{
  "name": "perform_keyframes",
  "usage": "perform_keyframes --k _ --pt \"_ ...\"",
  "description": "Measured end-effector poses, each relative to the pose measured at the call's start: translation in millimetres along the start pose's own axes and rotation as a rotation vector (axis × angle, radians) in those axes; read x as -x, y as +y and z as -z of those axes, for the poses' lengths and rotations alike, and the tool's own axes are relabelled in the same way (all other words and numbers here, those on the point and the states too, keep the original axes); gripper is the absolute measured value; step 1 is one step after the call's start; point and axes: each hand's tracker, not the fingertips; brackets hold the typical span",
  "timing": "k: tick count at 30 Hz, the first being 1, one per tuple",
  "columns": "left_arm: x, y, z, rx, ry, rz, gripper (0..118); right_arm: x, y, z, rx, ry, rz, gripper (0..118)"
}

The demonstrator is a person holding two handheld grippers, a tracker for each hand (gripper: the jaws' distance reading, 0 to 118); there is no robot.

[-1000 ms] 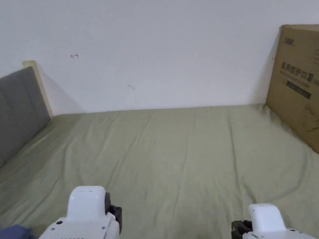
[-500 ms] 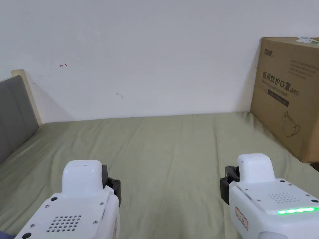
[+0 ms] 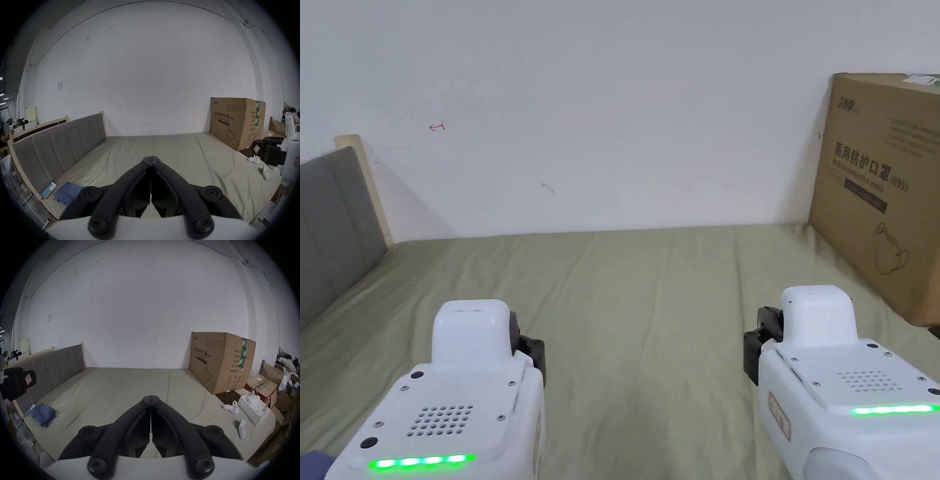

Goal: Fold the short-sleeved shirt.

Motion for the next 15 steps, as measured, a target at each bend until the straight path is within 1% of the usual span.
perform_keyframes --k 6,7,8,9,10,11,12,13,14,15 --pt "1.7 -0.8 1.5 0.009 -0.030 -0.011 0 7.1 0.5 -4.0 -0.032 -0.011 -0.026 1" --pt "1.5 -1.2 2.0 0.009 -0.038 -0.006 3 8.0 0.2 -3.6 -0.032 -0.014 -0.027 2" --pt "1.2 -1.1 2.3 0.013 -0.041 -0.003 11 8.5 -0.3 -3.2 -0.032 -0.018 -0.028 2" --pt "1.2 -1.1 2.4 0.012 -0.044 -0.005 34 8.7 -0.5 -3.0 -0.032 -0.022 -0.028 5" --pt "1.9 -1.7 2.4 0.007 -0.049 -0.008 56 9.0 -0.9 -3.0 -0.035 -0.028 -0.026 11" --pt "3.0 -1.4 2.8 0.006 -0.055 -0.008 82 9.0 -1.5 -3.6 -0.044 -0.036 -0.022 23" --pt "3.3 -1.3 4.0 0.009 -0.055 -0.010 102 8.7 -1.7 -4.3 -0.051 -0.038 -0.019 50" --pt "3.9 -1.3 5.1 0.008 -0.055 -0.015 109 8.5 -1.9 -5.1 -0.060 -0.041 -0.018 68" --pt "3.9 -1.8 3.2 -0.003 -0.050 -0.027 110 8.5 -1.8 -5.3 -0.064 -0.043 -0.019 68" --pt "4.4 -1.7 1.9 -0.017 -0.039 -0.038 112 8.2 -1.9 -5.8 -0.066 -0.041 -0.019 78"
